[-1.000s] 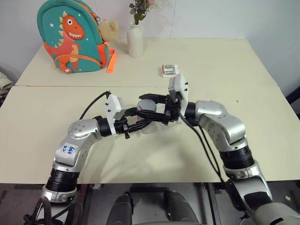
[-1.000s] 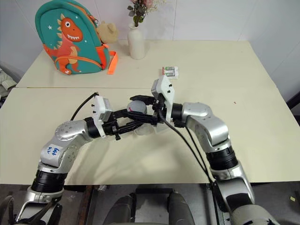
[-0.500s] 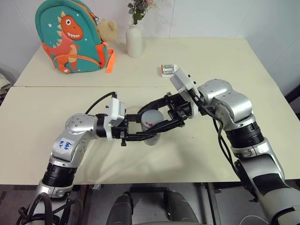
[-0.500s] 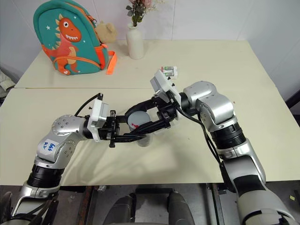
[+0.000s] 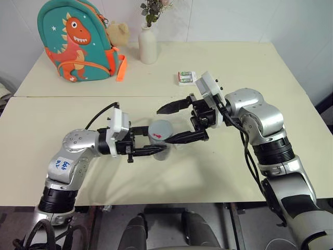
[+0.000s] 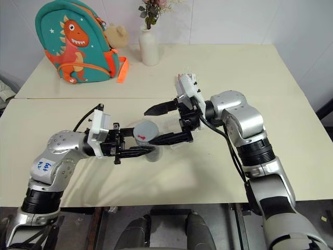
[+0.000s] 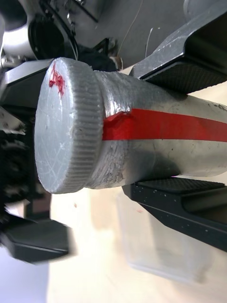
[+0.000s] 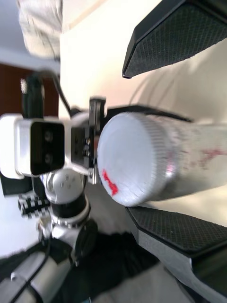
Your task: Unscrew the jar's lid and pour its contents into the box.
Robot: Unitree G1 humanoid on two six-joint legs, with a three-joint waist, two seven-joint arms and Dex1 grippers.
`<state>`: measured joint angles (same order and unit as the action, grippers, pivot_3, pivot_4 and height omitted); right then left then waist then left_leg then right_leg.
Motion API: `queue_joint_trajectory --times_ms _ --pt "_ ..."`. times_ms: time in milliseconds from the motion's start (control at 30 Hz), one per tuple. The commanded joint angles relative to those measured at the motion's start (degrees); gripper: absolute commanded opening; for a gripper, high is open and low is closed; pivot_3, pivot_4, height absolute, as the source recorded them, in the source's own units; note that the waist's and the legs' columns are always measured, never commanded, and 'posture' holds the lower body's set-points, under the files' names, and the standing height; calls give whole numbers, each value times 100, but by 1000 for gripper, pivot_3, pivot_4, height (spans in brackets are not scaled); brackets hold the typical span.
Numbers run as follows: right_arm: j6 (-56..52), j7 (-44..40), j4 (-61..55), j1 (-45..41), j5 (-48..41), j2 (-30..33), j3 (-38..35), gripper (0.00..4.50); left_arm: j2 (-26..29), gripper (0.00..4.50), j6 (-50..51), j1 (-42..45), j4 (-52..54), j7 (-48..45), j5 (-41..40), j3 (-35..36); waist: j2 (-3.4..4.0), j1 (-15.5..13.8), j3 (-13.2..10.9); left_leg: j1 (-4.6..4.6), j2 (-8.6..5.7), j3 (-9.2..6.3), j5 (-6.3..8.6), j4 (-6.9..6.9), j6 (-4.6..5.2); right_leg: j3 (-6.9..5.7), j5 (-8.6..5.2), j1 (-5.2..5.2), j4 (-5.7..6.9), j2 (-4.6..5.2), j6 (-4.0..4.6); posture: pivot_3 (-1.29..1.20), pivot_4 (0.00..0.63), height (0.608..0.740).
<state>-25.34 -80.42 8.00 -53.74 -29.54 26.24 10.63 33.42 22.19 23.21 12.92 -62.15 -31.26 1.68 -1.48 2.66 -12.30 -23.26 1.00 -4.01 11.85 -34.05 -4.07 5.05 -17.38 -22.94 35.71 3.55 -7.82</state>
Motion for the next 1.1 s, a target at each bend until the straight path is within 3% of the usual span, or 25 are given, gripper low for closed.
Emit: queue_joint_trajectory --times_ms 33,300,600,1100 --pt "56 336 -437 128 -45 -8 -278 4486 72 1983 -77 -61 171 221 -23 240 0 5 0 0 0 0 0 0 0 0 0 0 0 0 0 0 150 740" --pt "-323 1342 -1200 502 217 -363 46 4486 -135 1983 -200 165 5 647 228 45 0 39 0 1 0 0 0 -1 -1 2 0 -2 7 -1 0 0 150 740" --pt "-385 2184 -695 147 532 -891 10 4486 -251 1983 -177 238 33 666 224 -132 0 49 0 0 0 0 -1 -1 -1 3 0 -8 15 -1 1 0 150 740" --pt "-295 1804 -375 114 353 -390 -344 4486 -186 1983 -263 100 89 682 177 -34 0 48 0 -1 -1 1 -1 -1 -1 3 0 -10 15 -1 1 0 150 740"
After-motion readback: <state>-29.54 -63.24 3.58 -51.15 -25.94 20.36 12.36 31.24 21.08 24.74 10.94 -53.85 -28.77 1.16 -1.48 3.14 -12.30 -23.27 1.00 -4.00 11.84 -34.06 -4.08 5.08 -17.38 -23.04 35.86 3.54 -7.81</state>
